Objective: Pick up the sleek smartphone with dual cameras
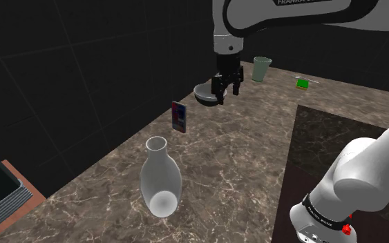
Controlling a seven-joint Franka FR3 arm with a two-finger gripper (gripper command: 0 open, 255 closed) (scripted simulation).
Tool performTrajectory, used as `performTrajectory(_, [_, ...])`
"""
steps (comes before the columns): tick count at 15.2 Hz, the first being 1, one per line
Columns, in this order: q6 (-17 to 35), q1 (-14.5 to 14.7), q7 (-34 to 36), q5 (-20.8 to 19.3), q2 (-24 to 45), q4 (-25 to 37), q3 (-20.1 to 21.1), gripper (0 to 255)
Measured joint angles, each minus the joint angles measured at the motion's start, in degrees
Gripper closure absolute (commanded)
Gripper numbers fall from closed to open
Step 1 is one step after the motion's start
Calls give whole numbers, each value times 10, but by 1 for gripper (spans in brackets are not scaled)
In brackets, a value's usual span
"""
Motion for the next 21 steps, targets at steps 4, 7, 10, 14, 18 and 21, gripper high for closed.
performTrajectory(4, [-7,9,48,-11,97,86,25,0])
performTrajectory(7, [-24,19,82,-26,176,169,38,0])
performTrajectory(10, [-40,30,110,-44,258,253,45,0])
performTrajectory(14, [-54,43,130,-56,315,312,48,0])
performTrajectory(18, [-24,42,131,-56,316,282,48,0])
performTrajectory(21, [-7,43,133,-56,319,268,48,255])
